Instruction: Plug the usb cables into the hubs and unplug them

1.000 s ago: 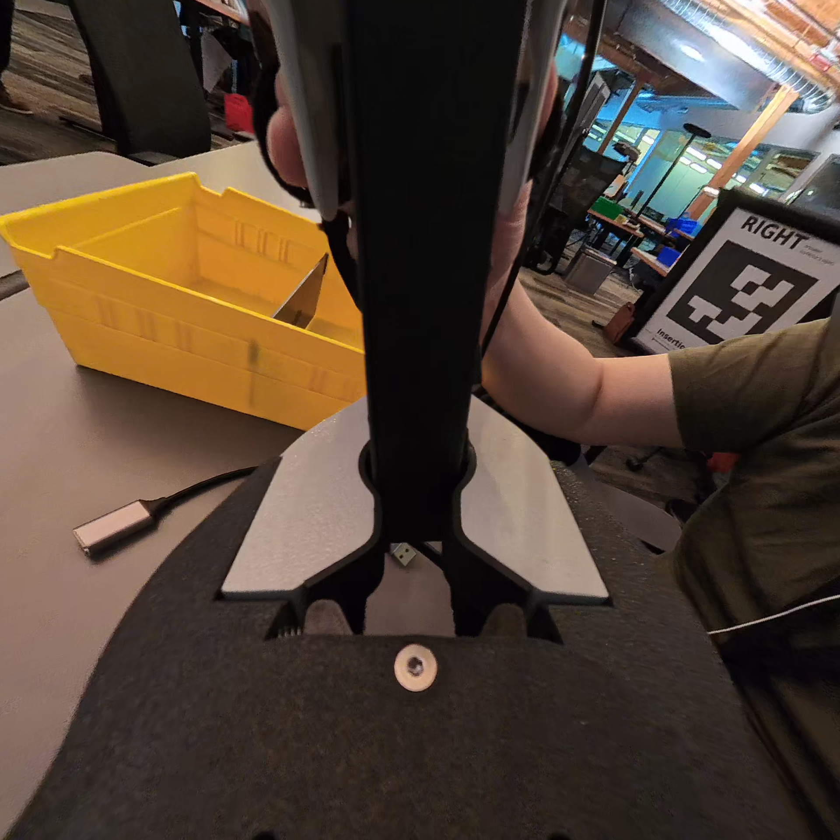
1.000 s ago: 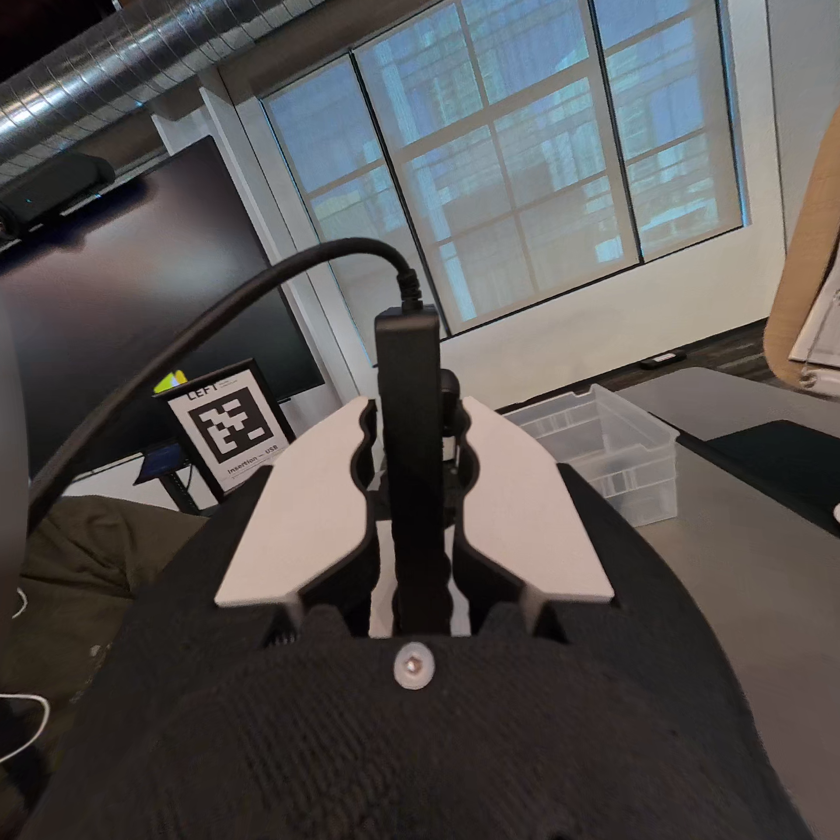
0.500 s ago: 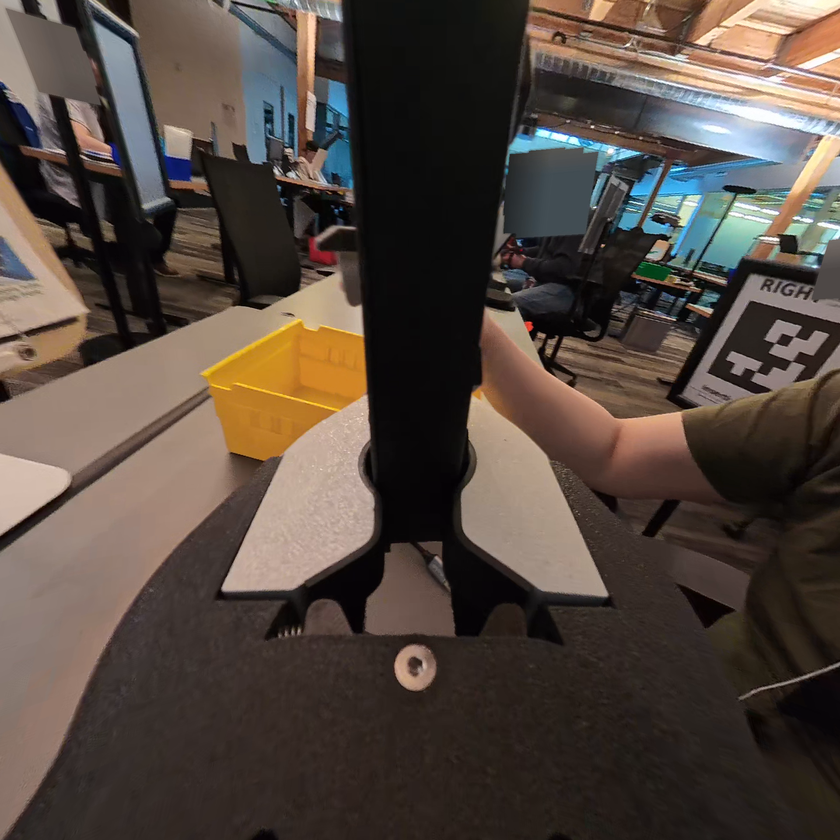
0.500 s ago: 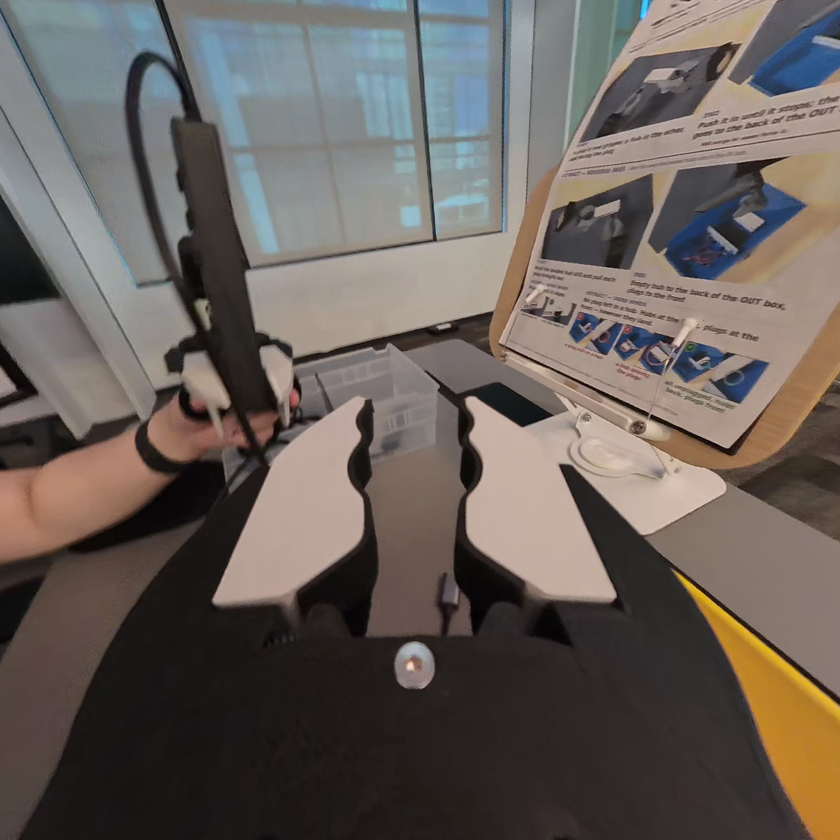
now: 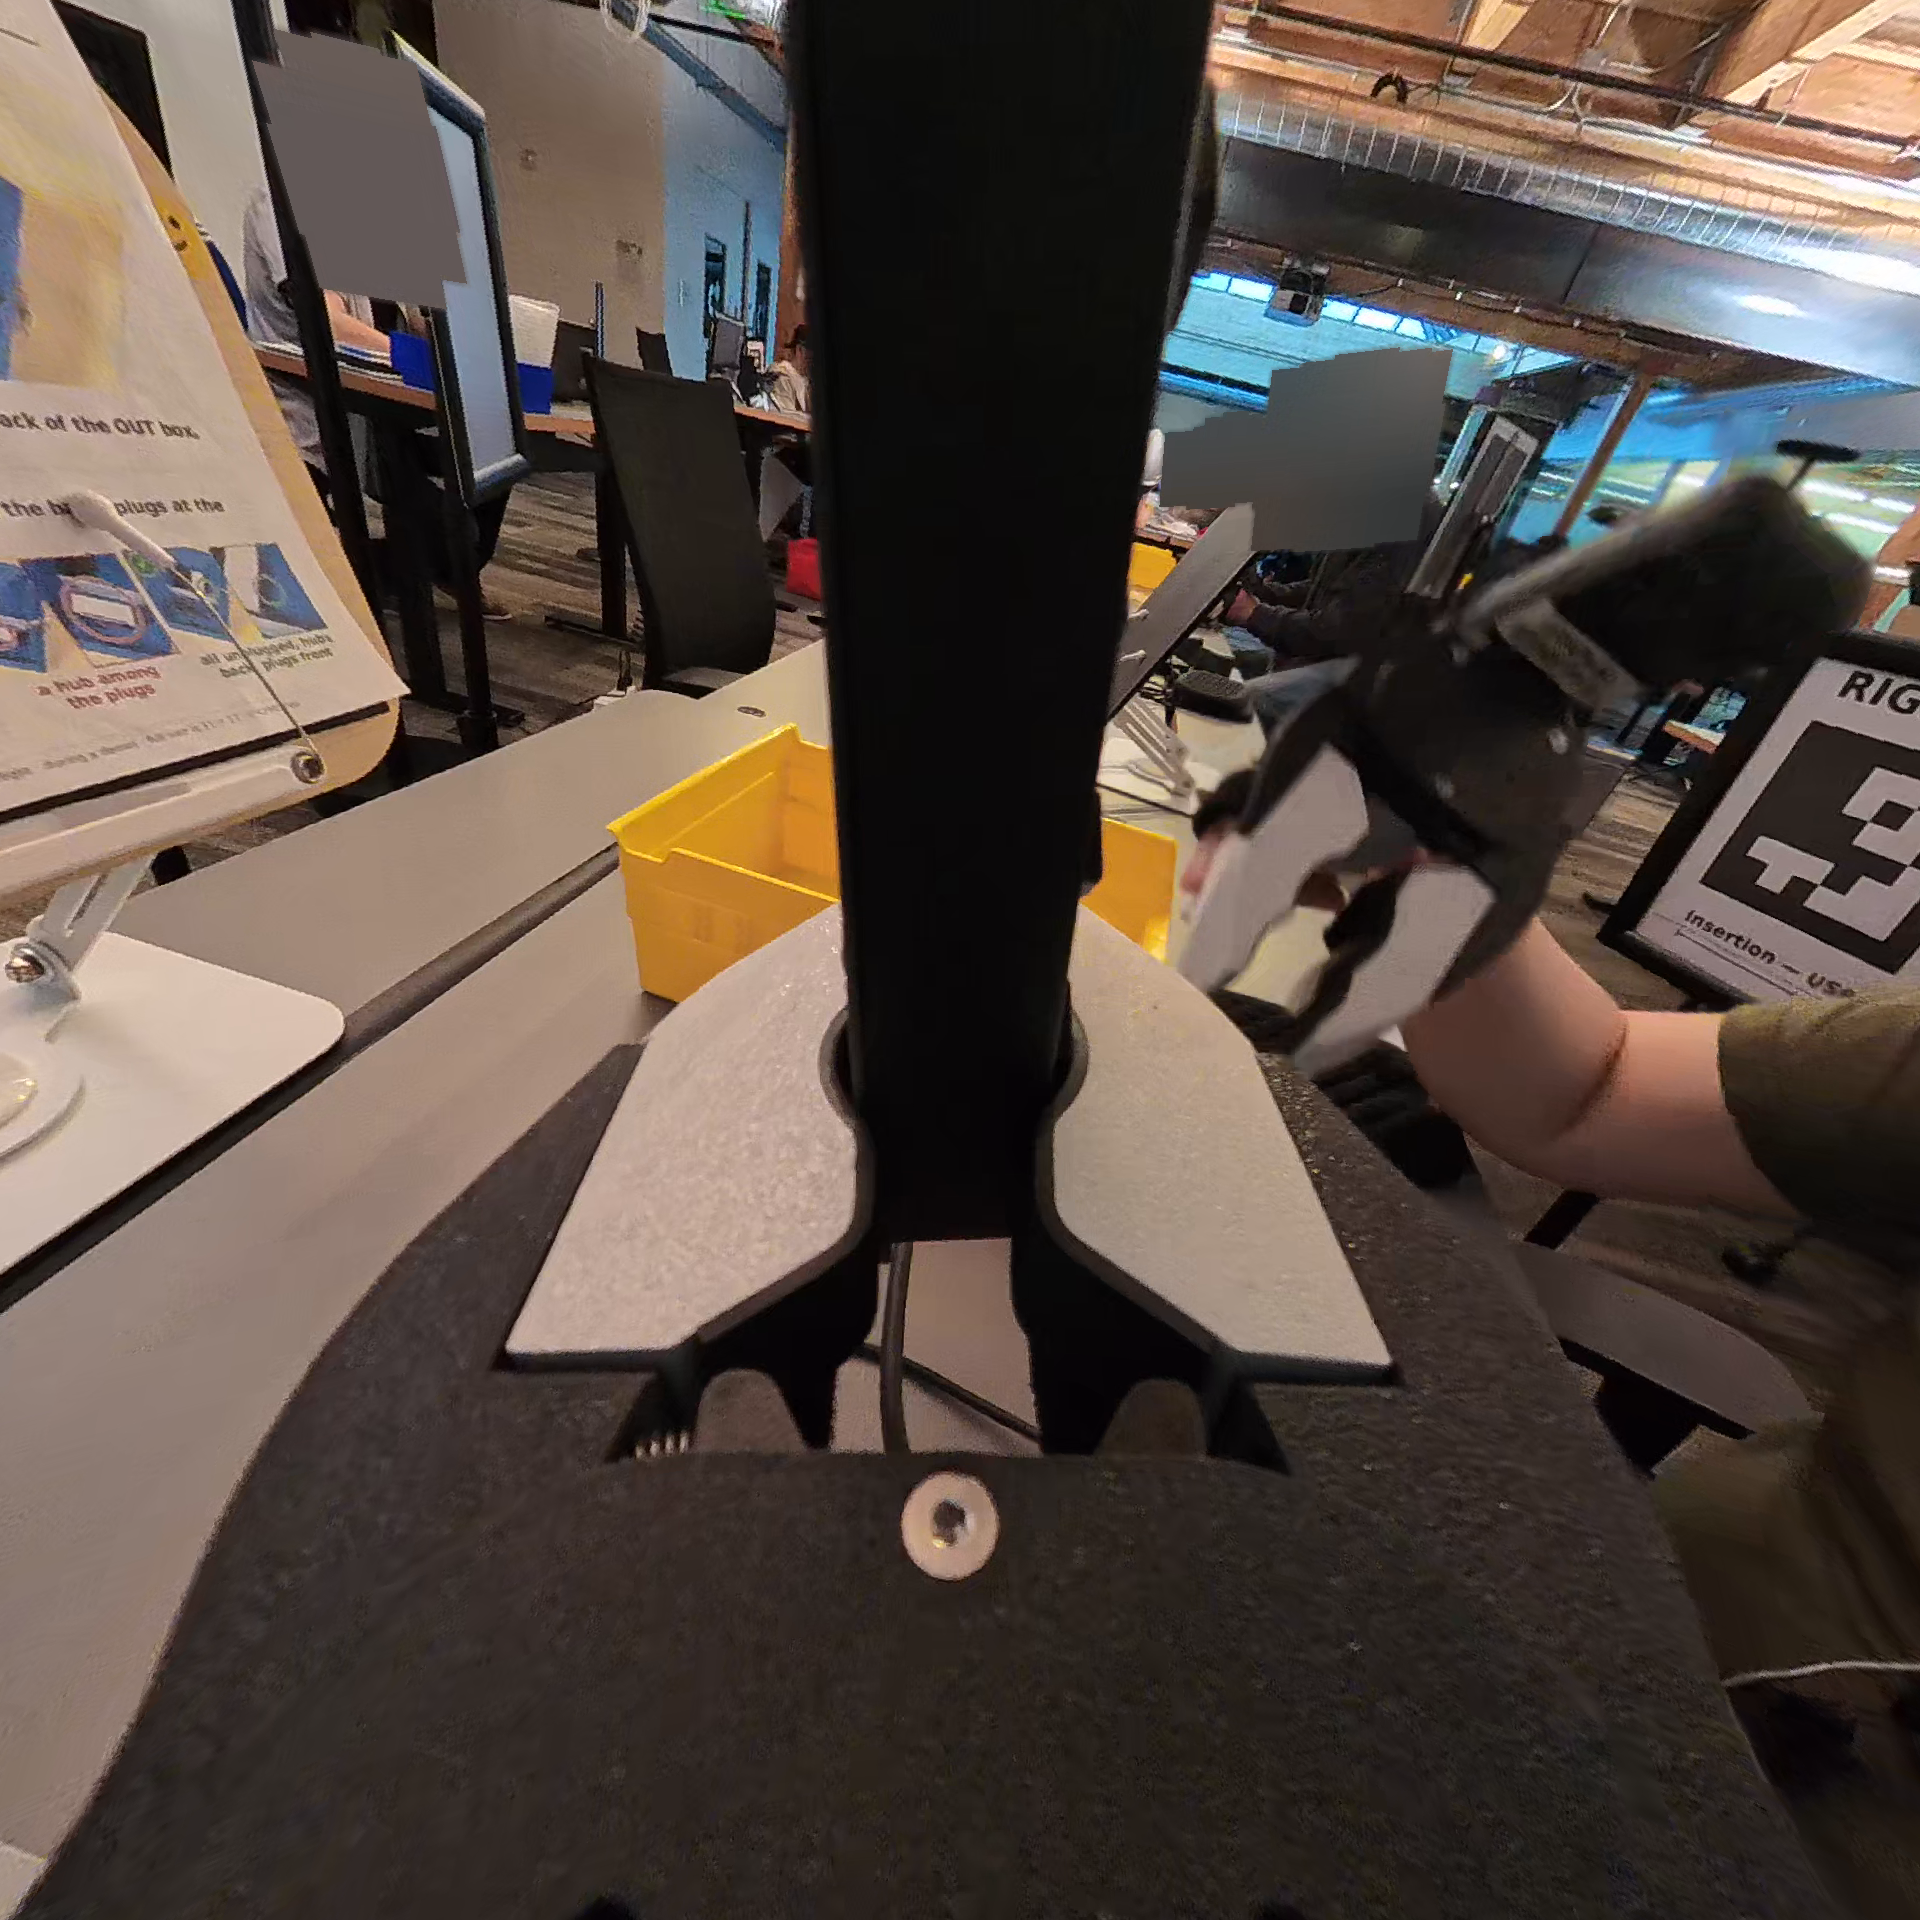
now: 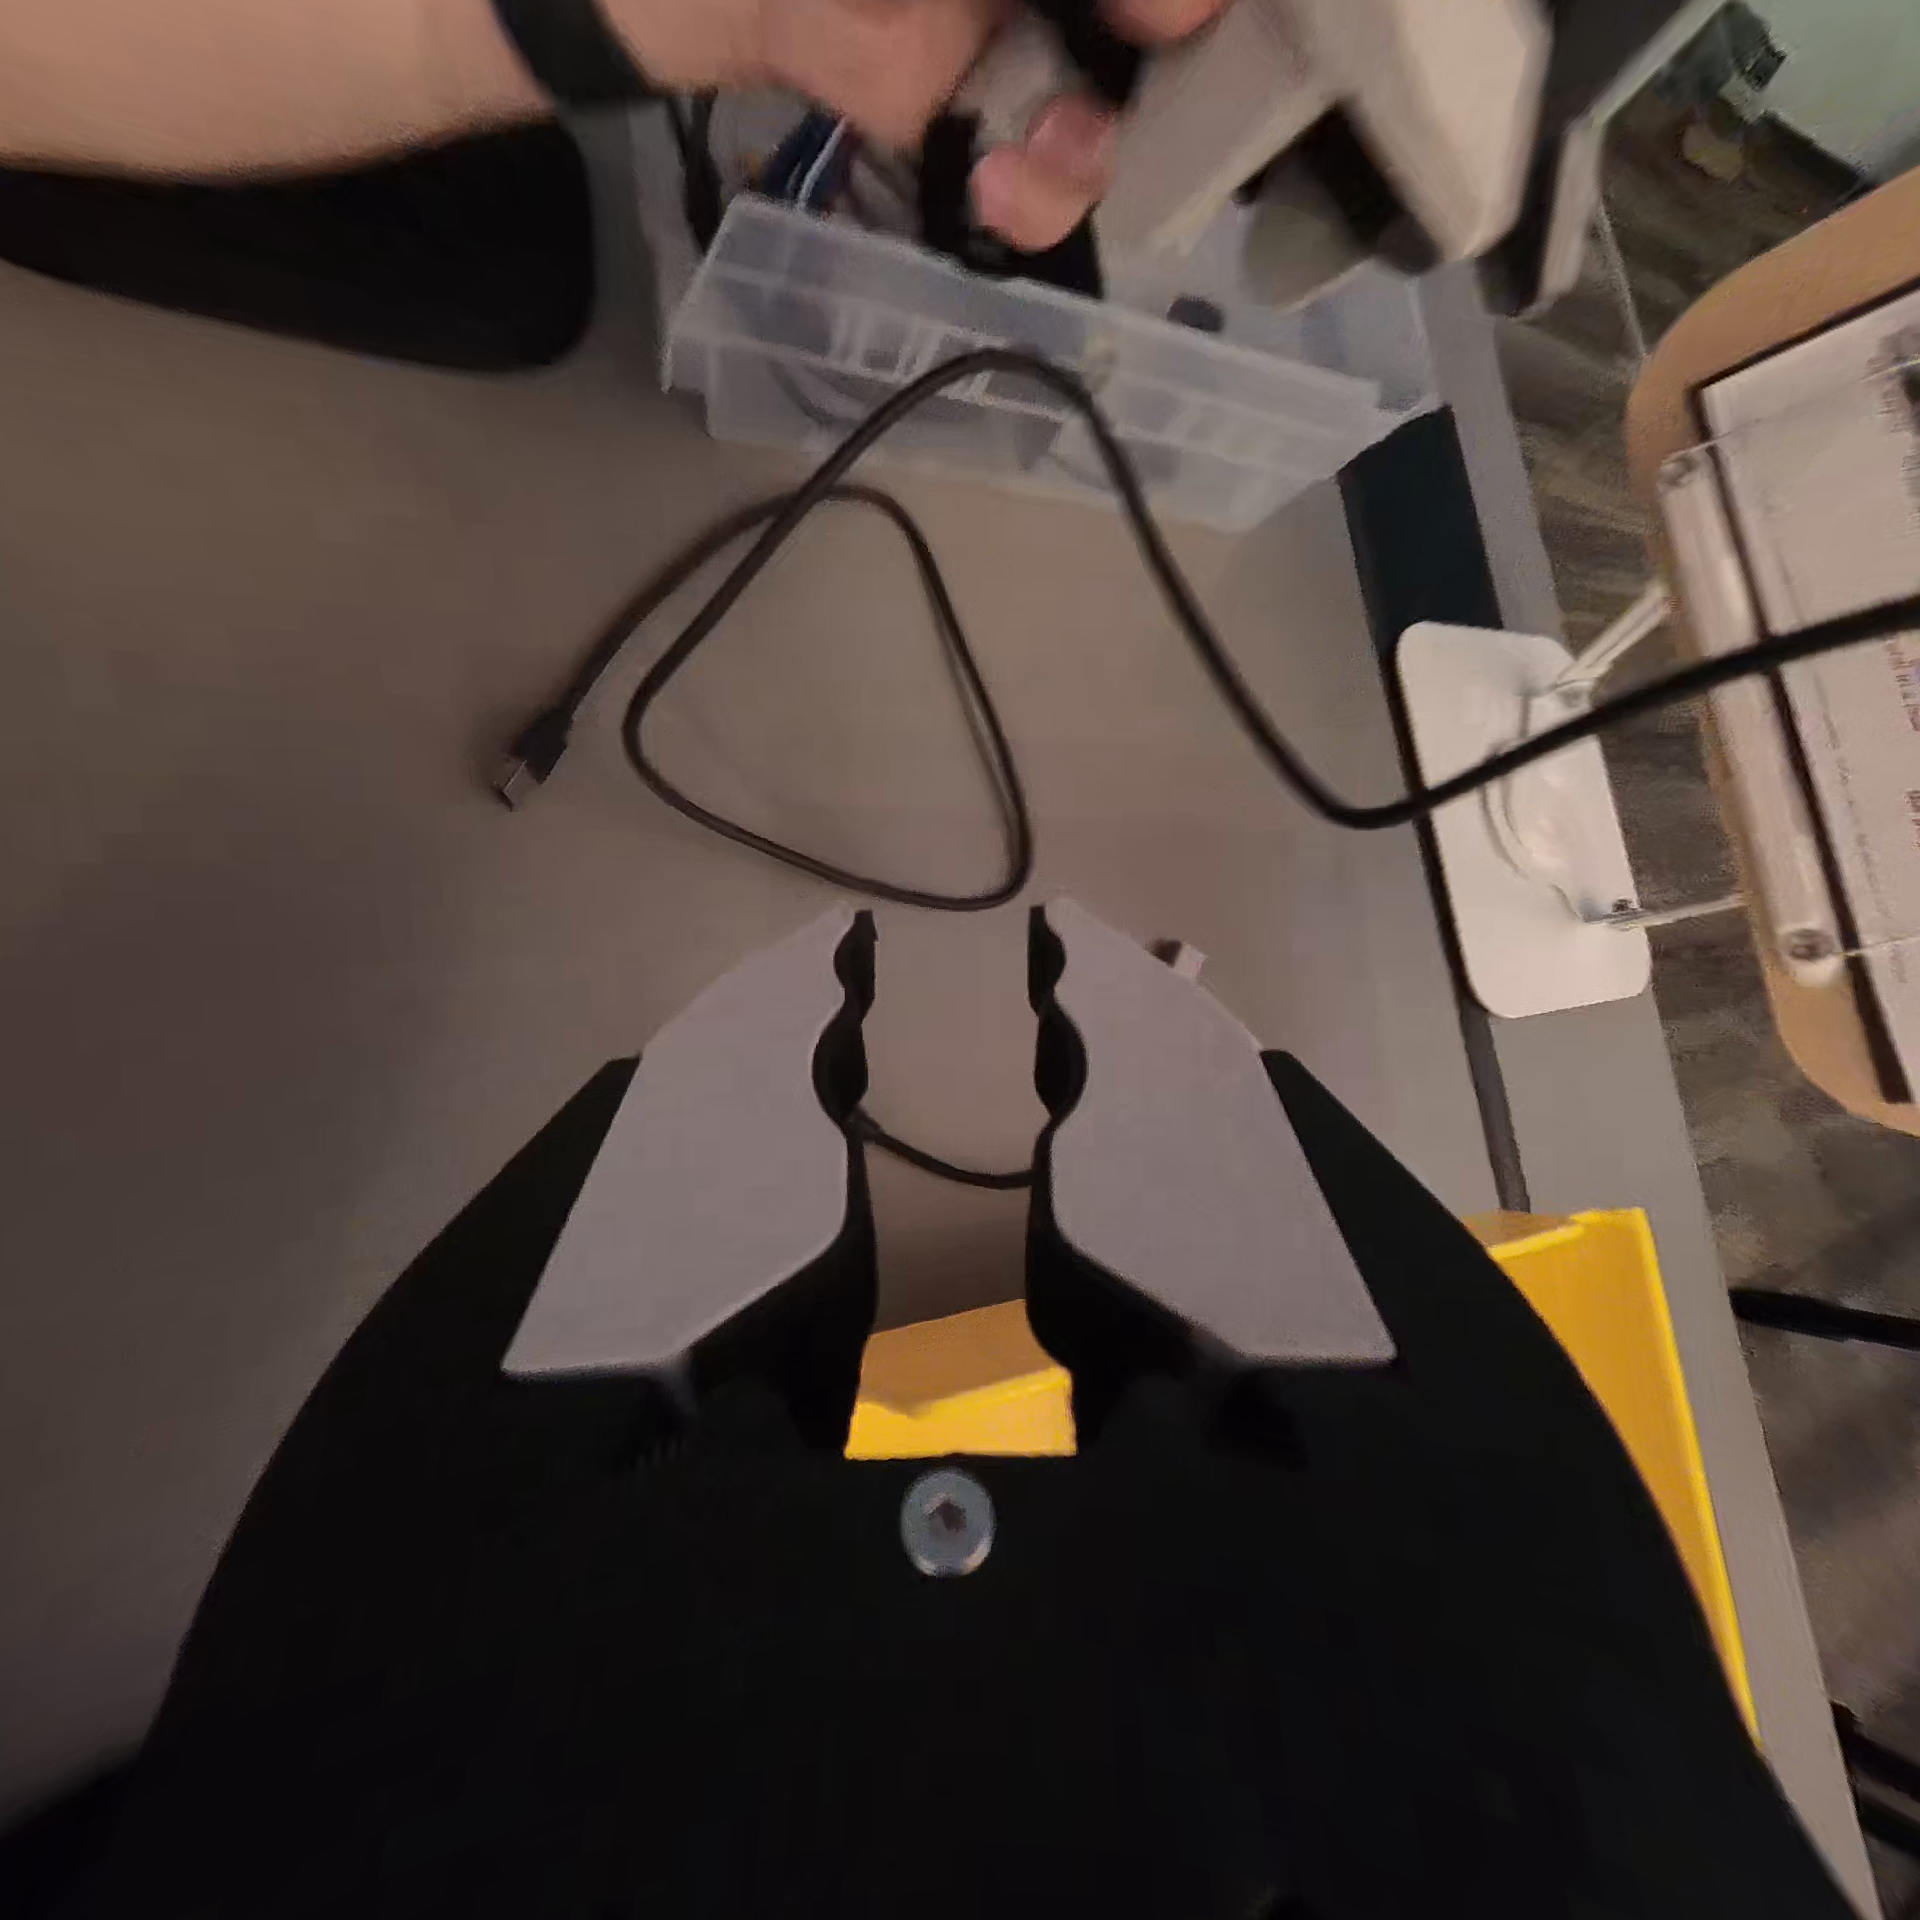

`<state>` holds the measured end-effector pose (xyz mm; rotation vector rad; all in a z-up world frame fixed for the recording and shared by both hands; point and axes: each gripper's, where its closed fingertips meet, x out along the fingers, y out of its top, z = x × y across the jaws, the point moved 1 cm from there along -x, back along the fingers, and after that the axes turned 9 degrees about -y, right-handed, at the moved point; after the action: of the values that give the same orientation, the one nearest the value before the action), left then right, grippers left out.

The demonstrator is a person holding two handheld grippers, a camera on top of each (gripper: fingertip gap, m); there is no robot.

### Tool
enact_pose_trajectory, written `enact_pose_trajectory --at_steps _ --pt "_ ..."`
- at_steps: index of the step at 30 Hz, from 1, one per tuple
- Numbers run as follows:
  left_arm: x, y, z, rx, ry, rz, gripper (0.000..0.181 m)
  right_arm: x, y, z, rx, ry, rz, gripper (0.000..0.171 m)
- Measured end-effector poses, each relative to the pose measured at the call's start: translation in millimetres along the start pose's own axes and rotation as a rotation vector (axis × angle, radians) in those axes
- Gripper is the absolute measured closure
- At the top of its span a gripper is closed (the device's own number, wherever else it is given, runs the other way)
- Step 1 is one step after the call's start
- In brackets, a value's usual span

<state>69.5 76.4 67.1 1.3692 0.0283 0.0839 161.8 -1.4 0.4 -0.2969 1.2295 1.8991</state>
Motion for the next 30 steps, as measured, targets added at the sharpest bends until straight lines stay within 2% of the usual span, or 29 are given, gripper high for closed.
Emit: enact_pose_trajectory --at_steps 6,11,15,19,24,30 --pt "-0.9 0.7 -1.3 -0.024 -0.037 0.029 0.155 25.4 -39.0 -44.7 -0.176 -0.076 -0.132 0.144" --pt "-6.7 13.0 4.0 -0.03 -0.073 0.081 0.155 41.5 -79.7 -70.6 -0.587 -0.023 -0.367 0.148" --pt "-8.8 17.5 9.4 -0.017 -0.086 0.091 0.156 51.4 -92.3 -72.7 -0.62 0.089 -0.435 0.152" --pt "-6.7 18.9 13.3 -0.021 -0.11 0.099 0.155 59.5 -98.2 -64.5 -0.822 0.075 -0.491 0.152" --pt "-4.8 17.2 12.9 -0.03 -0.12 0.088 0.151 67.7 -114.9 -63.9 -0.879 0.105 -0.563 0.152" --pt "-6.9 19.4 13.0 -0.024 -0.122 0.09 0.155 72.8 -123.8 -54.9 -0.844 0.115 -0.63 0.153"
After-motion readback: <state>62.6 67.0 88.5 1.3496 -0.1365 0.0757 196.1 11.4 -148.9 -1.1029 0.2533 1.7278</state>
